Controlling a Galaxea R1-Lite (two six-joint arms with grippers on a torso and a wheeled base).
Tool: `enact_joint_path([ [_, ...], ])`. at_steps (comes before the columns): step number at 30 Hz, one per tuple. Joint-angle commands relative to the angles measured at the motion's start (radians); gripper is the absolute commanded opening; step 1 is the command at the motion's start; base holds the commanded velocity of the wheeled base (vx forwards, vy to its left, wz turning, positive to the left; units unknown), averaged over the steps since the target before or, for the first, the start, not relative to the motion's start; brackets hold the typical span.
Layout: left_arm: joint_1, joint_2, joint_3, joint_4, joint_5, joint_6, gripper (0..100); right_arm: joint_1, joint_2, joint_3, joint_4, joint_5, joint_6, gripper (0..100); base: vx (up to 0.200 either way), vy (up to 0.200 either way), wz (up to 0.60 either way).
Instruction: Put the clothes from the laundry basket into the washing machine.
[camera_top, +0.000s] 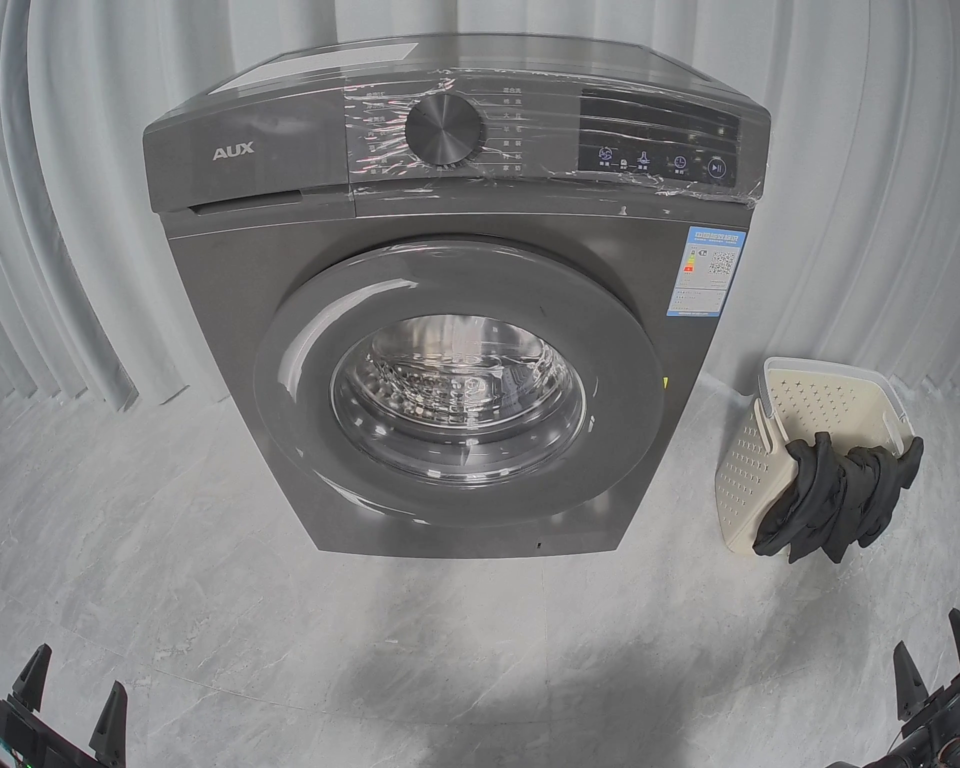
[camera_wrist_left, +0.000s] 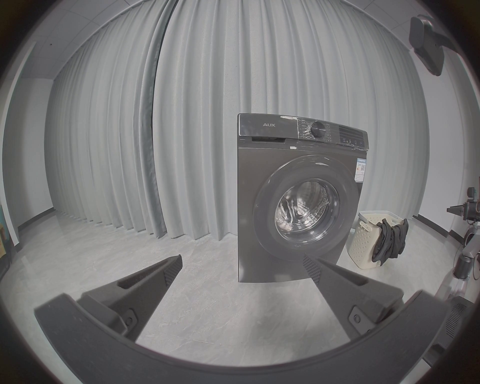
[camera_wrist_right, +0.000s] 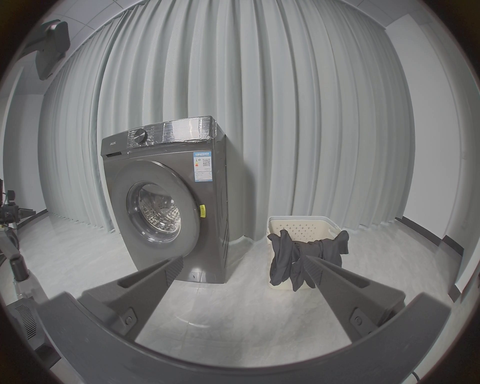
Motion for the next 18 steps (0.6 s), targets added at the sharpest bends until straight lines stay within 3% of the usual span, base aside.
enact_joint_path([
  [1,0.001,-0.012,0.016,0.000,0.000,0.000,100,0.000,-0.016,0.018,0.000,0.000,0.000,100,0.000,-0.200,0.00],
  [6,0.001,-0.012,0.016,0.000,0.000,0.000,100,0.000,-0.016,0.018,0.000,-0.001,0.000,100,0.000,-0.200,0.00],
  [18,0.001,-0.014,0.016,0.000,0.000,0.000,100,0.000,-0.016,0.018,0.000,0.000,0.000,100,0.000,0.000,0.00],
])
